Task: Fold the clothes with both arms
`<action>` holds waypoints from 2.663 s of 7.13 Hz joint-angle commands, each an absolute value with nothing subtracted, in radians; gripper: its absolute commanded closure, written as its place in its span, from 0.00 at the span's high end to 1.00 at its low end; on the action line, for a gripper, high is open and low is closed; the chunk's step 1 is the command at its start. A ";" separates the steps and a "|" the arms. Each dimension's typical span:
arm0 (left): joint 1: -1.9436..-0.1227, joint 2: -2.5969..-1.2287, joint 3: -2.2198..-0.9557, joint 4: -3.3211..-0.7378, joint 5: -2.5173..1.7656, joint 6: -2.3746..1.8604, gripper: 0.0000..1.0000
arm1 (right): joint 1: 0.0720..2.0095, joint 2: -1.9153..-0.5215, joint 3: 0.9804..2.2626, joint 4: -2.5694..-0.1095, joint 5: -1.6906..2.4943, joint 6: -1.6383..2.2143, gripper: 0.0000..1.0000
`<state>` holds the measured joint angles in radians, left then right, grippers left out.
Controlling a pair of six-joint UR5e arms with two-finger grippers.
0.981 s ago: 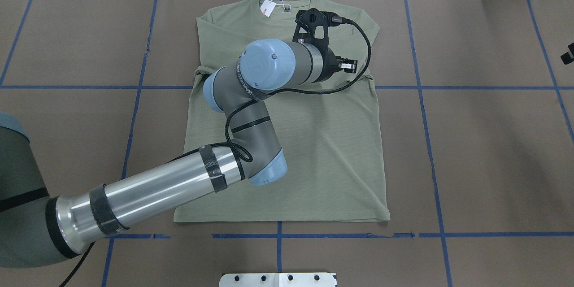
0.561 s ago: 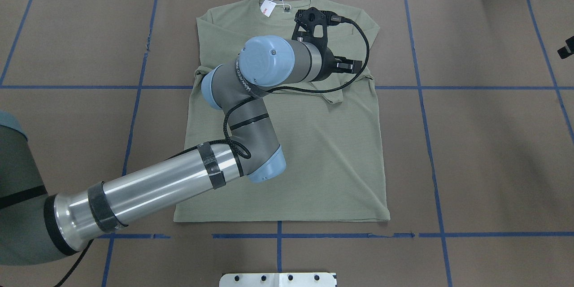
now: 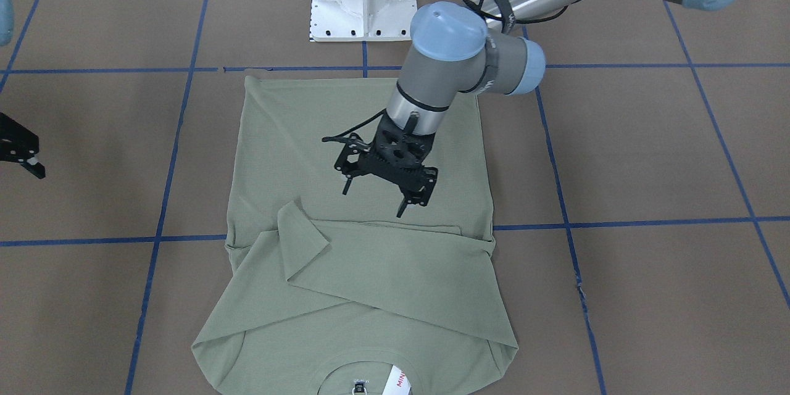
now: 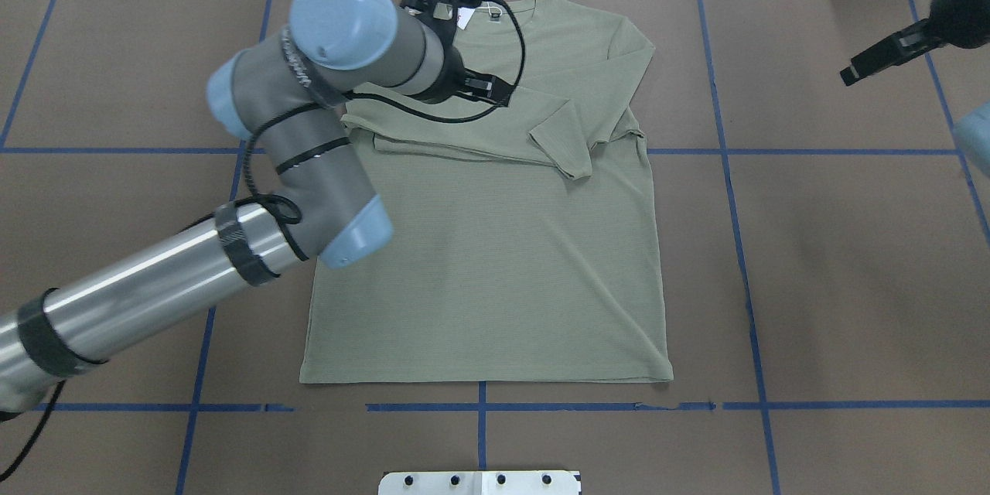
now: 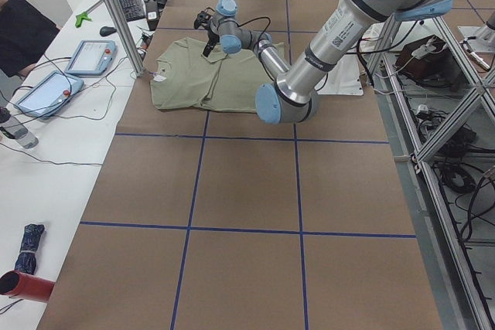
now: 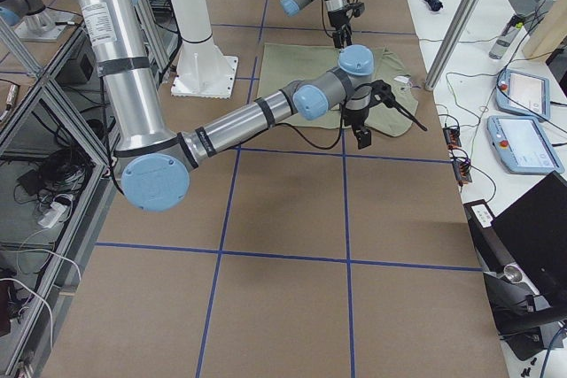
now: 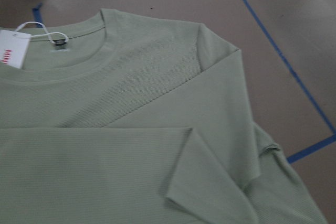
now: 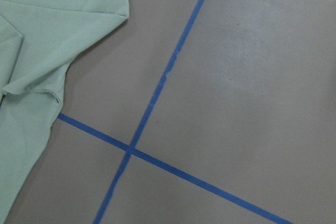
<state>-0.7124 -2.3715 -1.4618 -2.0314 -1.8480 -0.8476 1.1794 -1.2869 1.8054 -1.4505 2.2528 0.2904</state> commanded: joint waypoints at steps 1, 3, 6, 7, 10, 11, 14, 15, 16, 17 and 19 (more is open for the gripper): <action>-0.845 -2.205 -1.625 -1.944 -1.984 -0.697 1.00 | 0.954 -1.121 1.795 -1.462 2.043 0.560 1.00; -0.902 -2.079 -1.684 -1.956 -2.019 -0.542 1.00 | 0.795 -0.949 1.647 -1.463 1.872 0.739 0.99; -0.960 -2.028 -1.684 -1.992 -2.152 -0.463 1.00 | 0.660 -0.676 1.290 -1.459 1.654 0.946 0.98; -0.960 -2.013 -1.683 -2.021 -2.152 -0.468 1.00 | 0.632 -0.645 1.226 -1.456 1.602 0.962 0.92; -0.960 -2.010 -1.684 -2.023 -2.152 -0.472 1.00 | 0.588 -0.624 1.166 -1.456 1.540 0.996 0.76; -0.960 -2.010 -1.686 -2.023 -2.152 -0.472 1.00 | 0.584 -0.612 1.145 -1.456 1.540 0.996 0.74; -0.959 -2.010 -1.690 -2.023 -2.152 -0.477 1.00 | 0.572 -0.614 1.129 -1.456 1.522 0.992 0.69; -0.959 -2.008 -1.690 -2.023 -2.152 -0.477 1.00 | 0.571 -0.615 1.121 -1.456 1.520 0.991 0.66; -0.959 -2.009 -1.690 -2.023 -2.152 -0.477 1.00 | 0.571 -0.615 1.118 -1.456 1.522 0.985 0.61; -0.959 -2.010 -1.690 -2.023 -2.152 -0.477 1.00 | 0.571 -0.615 1.118 -1.456 1.522 0.979 0.44; -0.957 -2.008 -1.690 -2.023 -2.151 -0.477 1.00 | 0.572 -0.614 1.118 -1.456 1.522 0.957 0.07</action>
<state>-0.9582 -2.0086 -1.6904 -2.0233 -2.1518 -0.4771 0.5715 -0.6143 1.1187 -1.4557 1.5217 0.9716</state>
